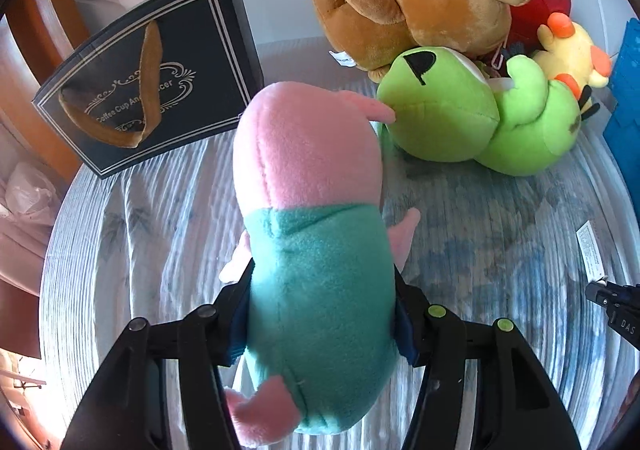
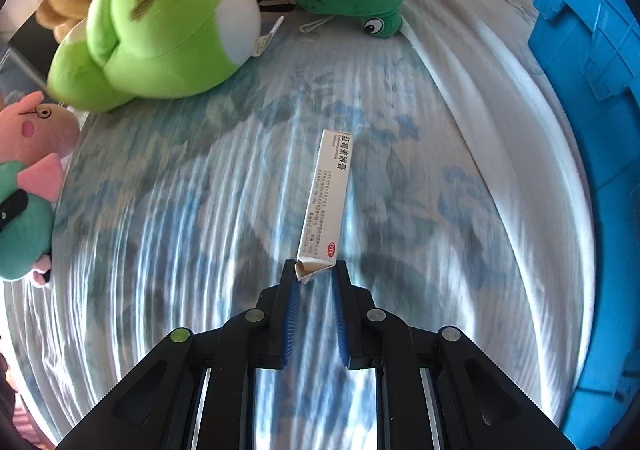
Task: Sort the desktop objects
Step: 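Close the right gripper on the white box while the left grasps George pig, then lift the white box and George pig and carry both over the blue crate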
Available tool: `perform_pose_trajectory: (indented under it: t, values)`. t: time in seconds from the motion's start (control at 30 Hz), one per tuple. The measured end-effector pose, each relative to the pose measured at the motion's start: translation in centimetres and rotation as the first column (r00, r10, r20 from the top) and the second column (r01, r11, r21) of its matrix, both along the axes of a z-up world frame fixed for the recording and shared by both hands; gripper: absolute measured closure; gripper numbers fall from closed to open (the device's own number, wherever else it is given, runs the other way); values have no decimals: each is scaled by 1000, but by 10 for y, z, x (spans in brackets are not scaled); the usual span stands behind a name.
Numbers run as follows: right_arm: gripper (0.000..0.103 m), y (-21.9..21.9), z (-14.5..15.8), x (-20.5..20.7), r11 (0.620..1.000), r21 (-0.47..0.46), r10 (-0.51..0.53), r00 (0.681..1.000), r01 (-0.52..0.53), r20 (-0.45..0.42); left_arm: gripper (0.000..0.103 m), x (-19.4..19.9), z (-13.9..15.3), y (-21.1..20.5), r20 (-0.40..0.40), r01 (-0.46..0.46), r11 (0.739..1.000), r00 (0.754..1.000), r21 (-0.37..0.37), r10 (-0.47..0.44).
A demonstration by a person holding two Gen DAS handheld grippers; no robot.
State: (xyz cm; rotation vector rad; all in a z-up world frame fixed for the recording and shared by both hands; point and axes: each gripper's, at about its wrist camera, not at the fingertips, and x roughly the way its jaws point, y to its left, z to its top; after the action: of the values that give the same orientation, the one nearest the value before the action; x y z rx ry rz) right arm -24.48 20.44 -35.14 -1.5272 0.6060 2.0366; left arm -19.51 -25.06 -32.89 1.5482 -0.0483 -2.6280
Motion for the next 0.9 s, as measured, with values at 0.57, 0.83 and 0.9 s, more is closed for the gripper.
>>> perform_pose_trajectory:
  t: [0.57, 0.83, 0.9]
  values:
    - [87, -27, 79, 26, 996, 16, 90, 993, -89, -74, 50, 86, 40, 11, -4, 11, 1000, 1000, 2, -11]
    - [94, -36, 111, 52, 993, 14, 120, 985, -119, -123, 50, 122, 65, 20, -38, -1, 1000, 999, -8, 0]
    - [94, -37, 114, 59, 992, 14, 129, 984, -128, -122, 50, 128, 68, 21, -42, -6, 1000, 999, -5, 6]
